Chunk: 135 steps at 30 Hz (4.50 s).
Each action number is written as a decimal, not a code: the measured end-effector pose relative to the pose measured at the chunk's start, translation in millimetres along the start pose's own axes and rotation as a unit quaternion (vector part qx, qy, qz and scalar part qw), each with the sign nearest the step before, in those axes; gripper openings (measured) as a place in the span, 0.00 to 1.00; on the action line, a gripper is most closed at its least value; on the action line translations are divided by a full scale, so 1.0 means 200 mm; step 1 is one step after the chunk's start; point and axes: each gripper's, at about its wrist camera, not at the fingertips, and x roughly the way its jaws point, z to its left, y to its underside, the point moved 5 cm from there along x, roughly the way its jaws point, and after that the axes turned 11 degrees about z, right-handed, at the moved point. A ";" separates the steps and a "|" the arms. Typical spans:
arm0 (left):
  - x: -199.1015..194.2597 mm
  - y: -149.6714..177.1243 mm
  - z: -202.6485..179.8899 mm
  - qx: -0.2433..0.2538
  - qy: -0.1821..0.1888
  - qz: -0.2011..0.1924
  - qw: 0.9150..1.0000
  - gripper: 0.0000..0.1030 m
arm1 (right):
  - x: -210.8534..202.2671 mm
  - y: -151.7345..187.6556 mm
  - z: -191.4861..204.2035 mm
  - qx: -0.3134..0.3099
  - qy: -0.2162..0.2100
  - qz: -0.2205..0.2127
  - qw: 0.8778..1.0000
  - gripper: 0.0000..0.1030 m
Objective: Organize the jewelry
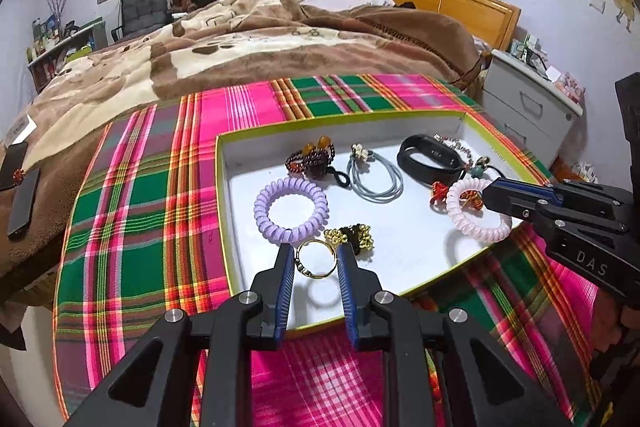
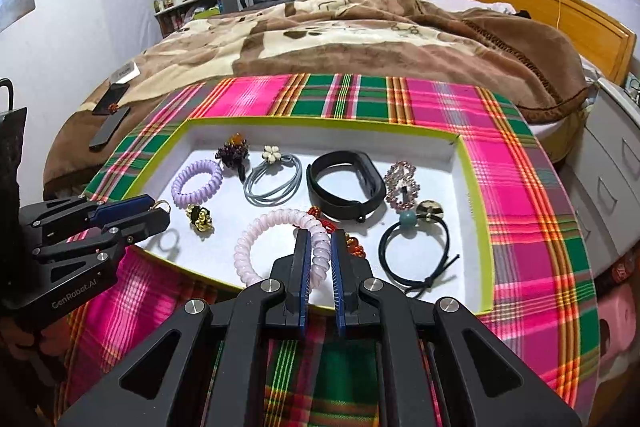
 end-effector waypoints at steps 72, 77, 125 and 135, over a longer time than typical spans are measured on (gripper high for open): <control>-0.55 0.42 -0.29 -0.022 -0.061 -0.096 0.993 0.23 | -0.51 0.48 0.11 0.008 -0.018 -0.085 0.996 0.26; -0.60 0.53 -0.33 -0.019 -0.065 -0.104 0.992 0.23 | -0.58 0.58 0.14 0.003 -0.015 -0.099 0.995 0.27; -0.72 0.80 -0.40 -0.014 -0.076 -0.139 0.987 0.23 | -0.66 0.85 0.22 0.000 -0.003 -0.101 0.995 0.40; -0.72 0.81 -0.38 -0.020 -0.073 -0.137 0.988 0.23 | -0.65 0.85 0.21 0.001 -0.003 -0.099 0.995 0.40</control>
